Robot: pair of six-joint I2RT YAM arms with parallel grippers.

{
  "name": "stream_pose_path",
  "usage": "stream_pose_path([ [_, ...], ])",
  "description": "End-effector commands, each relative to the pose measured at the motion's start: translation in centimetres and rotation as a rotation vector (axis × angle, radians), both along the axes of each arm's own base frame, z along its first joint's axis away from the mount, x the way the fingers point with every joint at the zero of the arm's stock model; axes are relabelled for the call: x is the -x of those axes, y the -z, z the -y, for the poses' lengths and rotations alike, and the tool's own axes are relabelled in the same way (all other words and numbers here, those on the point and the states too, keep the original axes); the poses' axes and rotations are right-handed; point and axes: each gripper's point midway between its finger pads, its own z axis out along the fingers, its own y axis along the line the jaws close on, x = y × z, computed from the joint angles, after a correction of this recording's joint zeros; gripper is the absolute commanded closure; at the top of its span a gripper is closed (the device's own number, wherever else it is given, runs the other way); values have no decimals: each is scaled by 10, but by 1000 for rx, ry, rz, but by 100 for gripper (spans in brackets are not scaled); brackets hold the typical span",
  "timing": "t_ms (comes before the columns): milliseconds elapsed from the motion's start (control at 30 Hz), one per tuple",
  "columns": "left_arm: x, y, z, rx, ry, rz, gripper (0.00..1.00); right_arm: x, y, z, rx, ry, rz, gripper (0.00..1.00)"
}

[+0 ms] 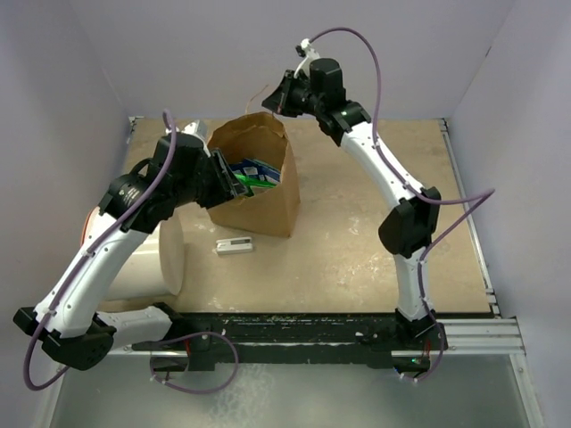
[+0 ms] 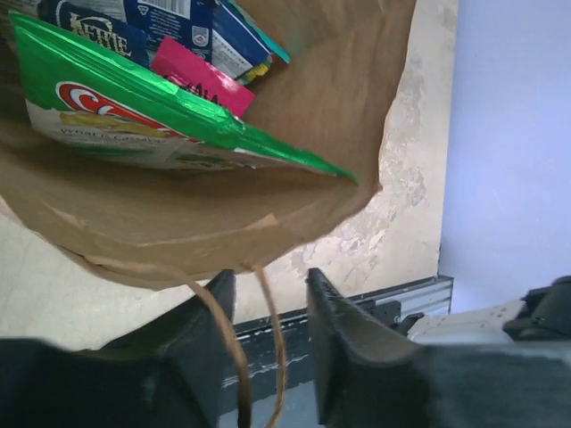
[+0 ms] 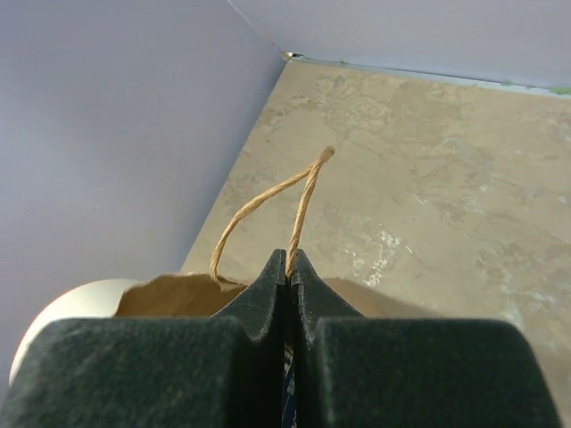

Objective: Take the snacks out of the paper bag
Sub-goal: Adjust the paper bag at the center of the board.

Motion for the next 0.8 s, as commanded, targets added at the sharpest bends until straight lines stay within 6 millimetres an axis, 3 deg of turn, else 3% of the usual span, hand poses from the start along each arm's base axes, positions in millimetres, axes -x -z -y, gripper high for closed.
stream_pose_path([
  [0, -13, -29, 3, 53, -15, 104, 68, 16, -86, 36, -32, 78, 201, 100],
  [267, -18, -35, 7, 43, 14, 130, 100, 49, -78, 66, 18, 136, 146, 100],
  [533, -12, -51, 27, 101, 138, 148, 100, 97, -78, 98, 62, 166, 117, 100],
  [767, -1, -54, 22, 112, 154, 141, 100, 132, -81, 125, 86, 202, 96, 100],
])
